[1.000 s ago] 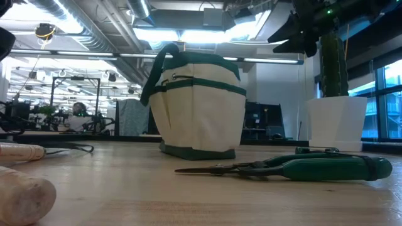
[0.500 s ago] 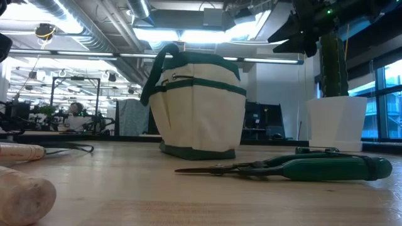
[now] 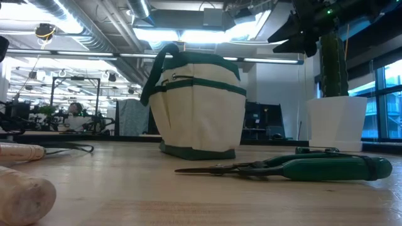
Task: Pick & Place Garden tools in Gardening bag
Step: Put the top green shear scissors into the green gardening bag
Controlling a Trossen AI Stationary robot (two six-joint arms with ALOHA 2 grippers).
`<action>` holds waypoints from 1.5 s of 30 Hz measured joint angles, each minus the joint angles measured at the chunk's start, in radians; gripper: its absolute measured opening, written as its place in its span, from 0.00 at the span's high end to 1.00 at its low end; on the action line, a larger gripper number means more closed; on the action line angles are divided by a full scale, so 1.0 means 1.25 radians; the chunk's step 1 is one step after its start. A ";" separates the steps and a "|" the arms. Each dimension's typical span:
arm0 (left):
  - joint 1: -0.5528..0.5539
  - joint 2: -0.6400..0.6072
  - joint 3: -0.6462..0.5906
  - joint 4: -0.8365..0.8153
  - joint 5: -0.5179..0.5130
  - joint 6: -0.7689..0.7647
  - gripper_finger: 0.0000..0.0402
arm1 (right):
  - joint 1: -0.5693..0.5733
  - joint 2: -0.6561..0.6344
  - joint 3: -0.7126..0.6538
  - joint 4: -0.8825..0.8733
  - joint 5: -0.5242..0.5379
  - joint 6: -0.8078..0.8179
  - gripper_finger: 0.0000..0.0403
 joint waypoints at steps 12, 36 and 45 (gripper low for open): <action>-0.013 0.015 -0.144 0.264 -0.055 -0.015 0.68 | 0.000 0.000 0.000 0.000 0.000 0.000 0.35; -0.014 0.006 -0.162 0.321 -0.112 0.064 0.90 | 0.000 0.000 0.000 0.000 0.009 0.000 0.35; -0.012 -0.034 -0.097 0.146 -0.196 0.028 0.91 | 0.000 0.000 0.000 0.000 0.009 0.000 0.35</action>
